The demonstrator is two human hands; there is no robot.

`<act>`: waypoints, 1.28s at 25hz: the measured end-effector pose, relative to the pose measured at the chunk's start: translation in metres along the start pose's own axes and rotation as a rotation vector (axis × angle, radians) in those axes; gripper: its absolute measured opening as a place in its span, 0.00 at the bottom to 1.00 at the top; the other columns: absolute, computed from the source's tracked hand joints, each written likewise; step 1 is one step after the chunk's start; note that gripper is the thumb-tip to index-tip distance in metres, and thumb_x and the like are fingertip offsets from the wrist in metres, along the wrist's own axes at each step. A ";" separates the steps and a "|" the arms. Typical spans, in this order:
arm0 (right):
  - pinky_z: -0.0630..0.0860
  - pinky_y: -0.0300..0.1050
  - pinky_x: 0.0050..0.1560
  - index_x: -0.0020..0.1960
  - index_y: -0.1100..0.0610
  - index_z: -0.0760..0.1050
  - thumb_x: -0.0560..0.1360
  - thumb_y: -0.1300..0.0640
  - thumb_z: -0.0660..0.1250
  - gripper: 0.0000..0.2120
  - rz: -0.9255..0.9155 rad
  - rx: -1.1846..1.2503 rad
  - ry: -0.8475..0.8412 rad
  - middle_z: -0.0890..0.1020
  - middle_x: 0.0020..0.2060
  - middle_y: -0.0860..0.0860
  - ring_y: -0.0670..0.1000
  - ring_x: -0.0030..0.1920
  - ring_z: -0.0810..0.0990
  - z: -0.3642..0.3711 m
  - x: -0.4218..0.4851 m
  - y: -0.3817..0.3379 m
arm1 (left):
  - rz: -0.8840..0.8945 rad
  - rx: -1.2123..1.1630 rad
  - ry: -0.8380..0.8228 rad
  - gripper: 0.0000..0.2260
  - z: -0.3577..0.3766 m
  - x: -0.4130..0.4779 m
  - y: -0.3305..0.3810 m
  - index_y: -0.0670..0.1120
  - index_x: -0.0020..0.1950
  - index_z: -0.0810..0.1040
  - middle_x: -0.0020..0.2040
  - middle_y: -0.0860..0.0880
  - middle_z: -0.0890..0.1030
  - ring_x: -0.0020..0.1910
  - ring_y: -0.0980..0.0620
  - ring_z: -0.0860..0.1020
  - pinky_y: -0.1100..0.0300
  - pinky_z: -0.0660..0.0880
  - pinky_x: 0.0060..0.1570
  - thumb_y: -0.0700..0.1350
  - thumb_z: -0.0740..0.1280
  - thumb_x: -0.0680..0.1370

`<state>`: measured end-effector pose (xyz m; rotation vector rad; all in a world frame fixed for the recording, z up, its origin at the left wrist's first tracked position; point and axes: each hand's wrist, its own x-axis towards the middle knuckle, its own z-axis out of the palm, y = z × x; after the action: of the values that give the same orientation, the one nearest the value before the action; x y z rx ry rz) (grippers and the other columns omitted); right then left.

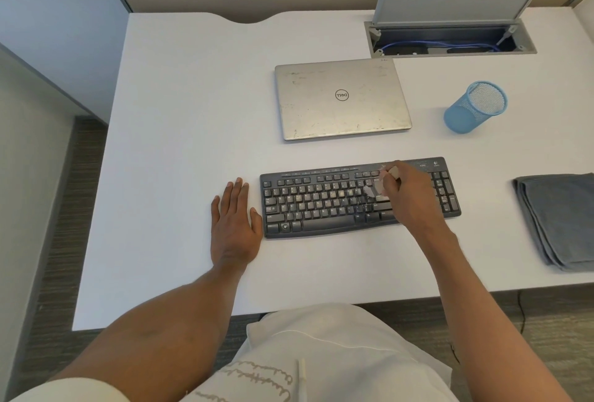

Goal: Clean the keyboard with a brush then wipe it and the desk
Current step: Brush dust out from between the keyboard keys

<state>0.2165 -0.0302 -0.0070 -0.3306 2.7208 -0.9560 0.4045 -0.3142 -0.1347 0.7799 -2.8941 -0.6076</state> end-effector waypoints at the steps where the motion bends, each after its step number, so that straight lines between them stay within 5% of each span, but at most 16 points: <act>1: 0.75 0.55 0.38 0.46 0.62 0.75 0.84 0.58 0.59 0.11 -0.003 -0.036 -0.013 0.81 0.38 0.57 0.59 0.39 0.79 -0.003 0.001 0.001 | 0.002 0.000 0.002 0.28 0.000 0.000 0.000 0.45 0.85 0.61 0.86 0.50 0.59 0.86 0.52 0.52 0.50 0.44 0.85 0.50 0.51 0.85; 9: 0.74 0.54 0.37 0.47 0.61 0.75 0.84 0.61 0.58 0.10 -0.051 0.041 0.083 0.80 0.38 0.57 0.58 0.38 0.77 0.001 -0.005 -0.006 | 0.002 0.007 0.010 0.28 0.000 -0.001 0.000 0.45 0.85 0.62 0.86 0.50 0.60 0.86 0.52 0.53 0.48 0.46 0.85 0.50 0.51 0.85; 13: 0.68 0.46 0.33 0.45 0.61 0.74 0.84 0.58 0.59 0.12 0.023 -0.003 0.028 0.79 0.35 0.54 0.49 0.33 0.72 0.000 -0.010 0.001 | -0.001 0.010 0.005 0.28 0.000 -0.001 0.000 0.45 0.85 0.62 0.86 0.50 0.59 0.86 0.52 0.53 0.48 0.46 0.85 0.51 0.50 0.84; 16: 0.66 0.47 0.33 0.39 0.59 0.69 0.84 0.60 0.58 0.15 0.012 -0.047 0.020 0.76 0.34 0.54 0.50 0.33 0.69 -0.004 -0.006 -0.002 | -0.006 0.011 -0.001 0.29 -0.001 0.000 0.001 0.45 0.85 0.61 0.86 0.50 0.59 0.86 0.53 0.52 0.49 0.45 0.85 0.52 0.50 0.84; 23: 0.75 0.56 0.38 0.46 0.59 0.75 0.84 0.60 0.58 0.10 -0.042 -0.008 0.076 0.80 0.37 0.54 0.57 0.39 0.78 0.000 -0.006 -0.006 | -0.006 0.009 -0.003 0.29 -0.001 -0.001 0.002 0.45 0.85 0.61 0.86 0.50 0.59 0.86 0.53 0.52 0.50 0.44 0.85 0.51 0.50 0.85; 30: 0.67 0.52 0.32 0.37 0.58 0.66 0.84 0.60 0.57 0.16 -0.044 -0.151 -0.009 0.74 0.32 0.54 0.55 0.33 0.72 -0.008 -0.010 -0.005 | -0.016 0.009 0.000 0.29 0.001 0.000 0.000 0.45 0.85 0.61 0.86 0.51 0.58 0.86 0.54 0.52 0.50 0.44 0.85 0.51 0.50 0.84; 32: 0.72 0.56 0.34 0.41 0.59 0.69 0.84 0.60 0.58 0.13 -0.086 -0.121 0.028 0.77 0.35 0.56 0.57 0.34 0.74 -0.008 -0.006 -0.007 | -0.014 0.000 0.002 0.29 0.000 -0.001 0.001 0.45 0.85 0.61 0.86 0.51 0.59 0.86 0.54 0.52 0.50 0.45 0.85 0.52 0.50 0.84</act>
<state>0.2205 -0.0290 0.0042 -0.4631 2.8173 -0.8248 0.4047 -0.3125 -0.1347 0.8010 -2.8892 -0.6076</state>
